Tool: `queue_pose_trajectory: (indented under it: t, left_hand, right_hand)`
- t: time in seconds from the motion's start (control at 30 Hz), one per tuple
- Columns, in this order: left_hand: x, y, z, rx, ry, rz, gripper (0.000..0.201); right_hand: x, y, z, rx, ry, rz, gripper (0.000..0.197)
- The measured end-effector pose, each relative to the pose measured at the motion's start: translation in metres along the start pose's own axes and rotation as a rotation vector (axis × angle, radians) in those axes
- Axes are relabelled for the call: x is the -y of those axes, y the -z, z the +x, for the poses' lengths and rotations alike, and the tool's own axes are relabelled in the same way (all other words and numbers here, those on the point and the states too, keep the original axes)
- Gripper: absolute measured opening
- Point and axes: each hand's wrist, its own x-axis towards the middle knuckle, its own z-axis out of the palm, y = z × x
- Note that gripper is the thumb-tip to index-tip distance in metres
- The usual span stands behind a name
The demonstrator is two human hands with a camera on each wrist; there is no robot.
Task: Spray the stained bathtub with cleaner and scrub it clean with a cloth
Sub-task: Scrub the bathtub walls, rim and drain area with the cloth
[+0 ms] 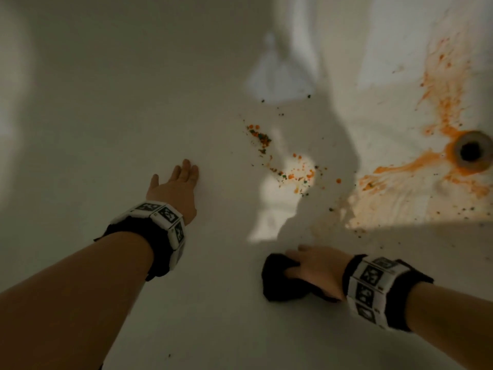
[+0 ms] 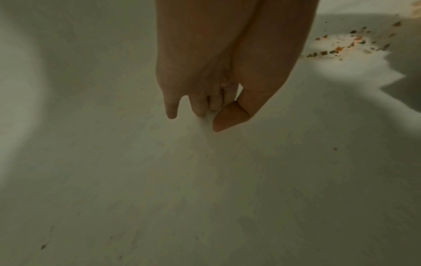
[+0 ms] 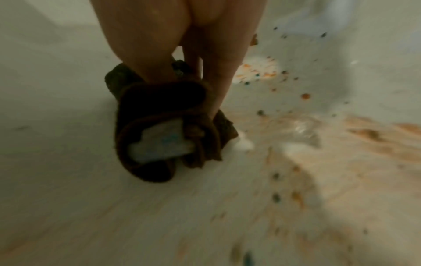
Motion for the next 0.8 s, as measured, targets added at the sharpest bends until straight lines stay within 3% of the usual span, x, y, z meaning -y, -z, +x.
queue_pose_trajectory:
  t: [0.13,0.2,0.27,0.37,0.47,0.57,0.67,0.8]
  left_hand:
    - [0.0,0.005,-0.001,-0.004,0.003,0.051,0.073]
    - [-0.002,0.016,-0.004,-0.059,0.018,0.042,0.065]
    - [-0.004,0.029,-0.005,-0.165,0.051,-0.051,0.06]
    - [-0.002,0.036,0.004,-0.262,0.037,-0.185,0.067]
    - [-0.001,0.033,0.019,-0.236,0.01,-0.255,0.072]
    - [-0.004,0.028,0.021,-0.228,0.022,-0.237,0.072]
    - [-0.005,0.03,0.022,-0.272,0.027,-0.213,0.069]
    - [-0.003,0.029,0.021,-0.362,0.005,-0.28,0.073]
  right_hand:
    - [-0.029,0.025,0.003,-0.314,-0.088,-0.027,0.049]
    - [-0.042,0.041,0.006,-0.503,-0.124,0.139,0.033]
    - [-0.053,0.056,0.003,-0.724,-0.252,0.16,0.029]
    - [-0.05,0.063,0.0,-0.723,-0.297,0.093,0.052]
    - [-0.013,0.067,0.006,-0.701,-0.078,0.157,0.057]
    - [0.019,0.075,0.033,-0.669,0.041,0.041,0.057]
    - [0.018,0.09,0.054,-0.756,-0.048,0.106,0.054]
    - [-0.017,0.1,0.037,-1.044,-0.351,0.5,0.051]
